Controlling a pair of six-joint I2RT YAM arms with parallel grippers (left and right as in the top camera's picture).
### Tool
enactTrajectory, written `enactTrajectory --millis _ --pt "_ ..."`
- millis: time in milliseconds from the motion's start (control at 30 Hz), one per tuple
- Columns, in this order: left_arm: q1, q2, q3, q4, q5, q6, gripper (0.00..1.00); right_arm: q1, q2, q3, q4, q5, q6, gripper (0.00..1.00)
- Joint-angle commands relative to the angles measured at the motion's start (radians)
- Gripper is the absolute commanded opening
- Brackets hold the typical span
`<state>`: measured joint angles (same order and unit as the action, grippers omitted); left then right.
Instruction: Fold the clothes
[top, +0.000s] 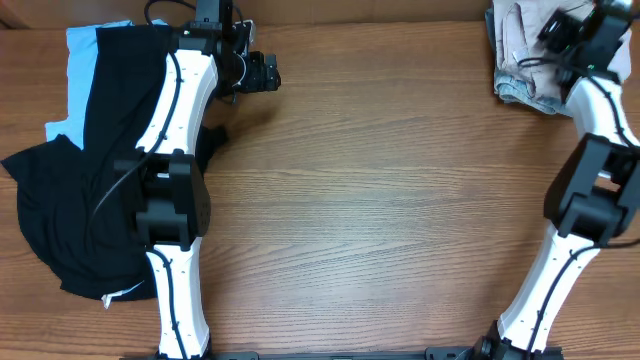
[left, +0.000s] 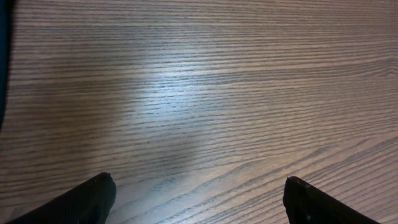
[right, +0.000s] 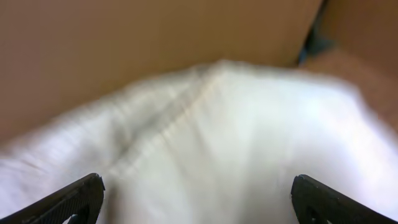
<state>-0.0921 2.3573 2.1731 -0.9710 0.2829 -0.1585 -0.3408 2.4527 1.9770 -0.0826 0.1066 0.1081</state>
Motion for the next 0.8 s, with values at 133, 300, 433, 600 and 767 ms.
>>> enactTrajectory --millis 133,300,433,600,767 --pt "-0.013 0.010 0.015 -0.001 -0.006 -0.014 0.89 -0.006 0.140 0.005 -0.055 0.028 -0.005 1.00" --pt "-0.014 0.010 0.015 -0.002 -0.006 -0.014 0.89 -0.001 0.162 0.005 -0.166 0.003 -0.013 1.00" --pt "-0.015 0.010 0.015 -0.005 -0.005 -0.014 0.89 0.018 0.161 0.007 -0.269 -0.042 -0.039 1.00" --pt "-0.020 0.010 0.015 -0.018 -0.006 -0.014 0.89 0.059 0.161 0.006 -0.416 -0.071 -0.037 1.00" --pt "-0.027 0.010 0.015 -0.023 -0.006 -0.013 0.90 0.090 0.161 0.006 -0.521 -0.102 -0.037 1.00"
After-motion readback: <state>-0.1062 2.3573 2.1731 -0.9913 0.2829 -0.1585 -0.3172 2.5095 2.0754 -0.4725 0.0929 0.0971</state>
